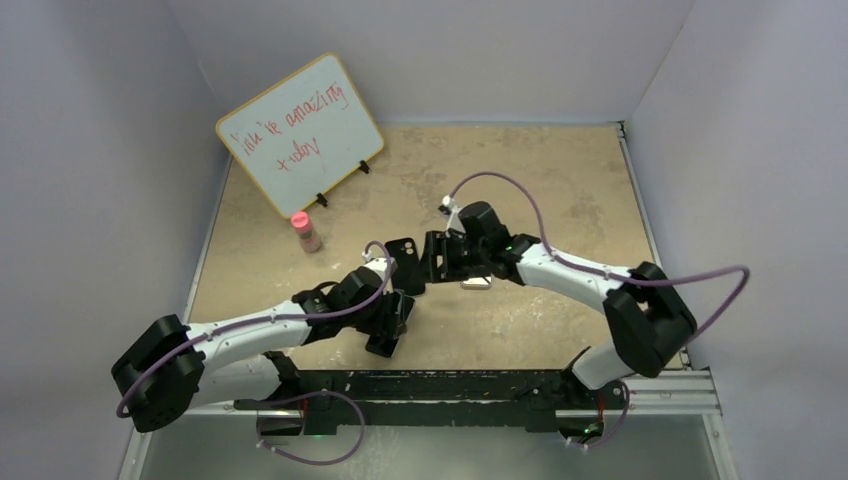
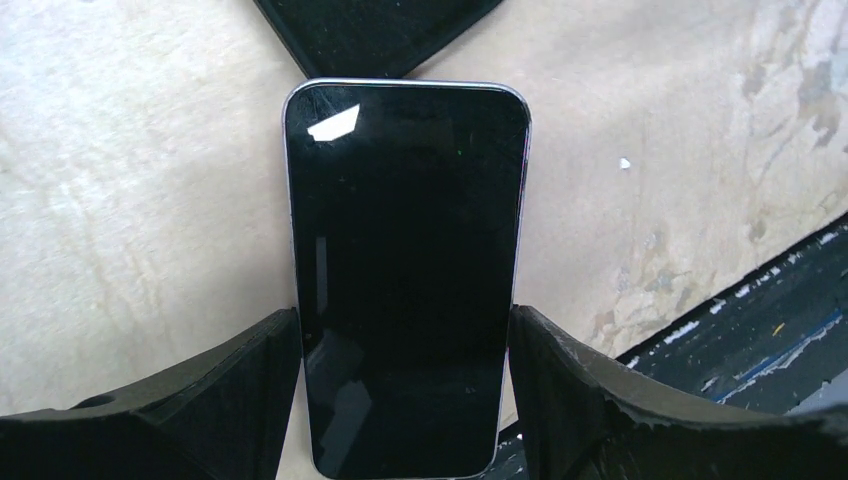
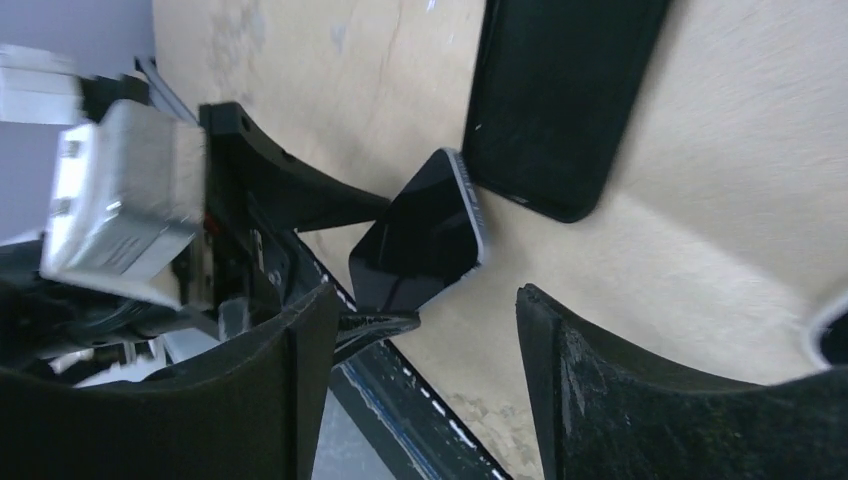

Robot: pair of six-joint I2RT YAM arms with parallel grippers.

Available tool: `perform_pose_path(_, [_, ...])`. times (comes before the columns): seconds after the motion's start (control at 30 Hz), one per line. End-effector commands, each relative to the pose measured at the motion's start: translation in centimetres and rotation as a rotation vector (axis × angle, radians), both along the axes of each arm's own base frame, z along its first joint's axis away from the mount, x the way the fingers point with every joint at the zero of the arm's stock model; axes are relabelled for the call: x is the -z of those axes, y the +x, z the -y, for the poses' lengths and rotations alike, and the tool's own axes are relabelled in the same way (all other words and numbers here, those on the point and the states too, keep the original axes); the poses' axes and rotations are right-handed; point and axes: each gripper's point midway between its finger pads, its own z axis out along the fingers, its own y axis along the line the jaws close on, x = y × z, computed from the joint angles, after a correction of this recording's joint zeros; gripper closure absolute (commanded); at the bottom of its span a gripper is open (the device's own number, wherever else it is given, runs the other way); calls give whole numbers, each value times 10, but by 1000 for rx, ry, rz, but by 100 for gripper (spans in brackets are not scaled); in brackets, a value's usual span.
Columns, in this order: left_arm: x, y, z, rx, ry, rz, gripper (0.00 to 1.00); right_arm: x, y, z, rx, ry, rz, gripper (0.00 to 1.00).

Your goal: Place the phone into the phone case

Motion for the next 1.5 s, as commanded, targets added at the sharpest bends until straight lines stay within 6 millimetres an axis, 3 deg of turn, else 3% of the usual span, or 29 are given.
perform_pose_path(0.0, [-14, 2, 23, 86, -103, 105, 50, -3, -19, -29, -119, 32, -19, 32])
perform_pose_path(0.2, [-15, -5, 38, 148, -168, 126, 51, 20, -32, -32, -187, 6, -121, 31])
perform_pose_path(0.3, [-12, -9, 37, 145, -166, 118, 52, 37, -35, -29, -195, -35, -163, 31])
perform_pose_path(0.47, [-20, -8, 38, 147, -178, 155, 52, 48, -47, -28, -225, -32, -236, 31])
perform_pose_path(0.67, [-21, -10, 37, 155, -187, 173, 53, 49, -52, -23, -242, -47, -275, 24])
perform_pose_path(0.83, [-22, -13, 41, 175, -220, 189, 53, 44, -61, -31, -299, 25, -308, 34])
perform_pose_path(1.0, [-29, -15, 46, 211, -269, 221, 54, 43, -68, -30, -313, 32, -346, 37])
perform_pose_path(1.17, [-34, -16, 48, 231, -280, 237, 56, 40, -66, -30, -309, 30, -333, 54])
perform_pose_path(1.27, [-39, -13, 46, 224, -279, 255, 58, 31, -64, -28, -295, 37, -319, 72])
perform_pose_path(1.3, [-42, -12, 45, 214, -286, 262, 58, 25, -63, -28, -288, 47, -313, 83])
perform_pose_path(1.37, [-53, -10, 45, 192, -311, 280, 54, 16, -58, -27, -265, 65, -292, 98])
perform_pose_path(1.47, [-64, -4, 41, 122, -301, 273, 40, 1, -45, -25, -199, 109, -254, 100])
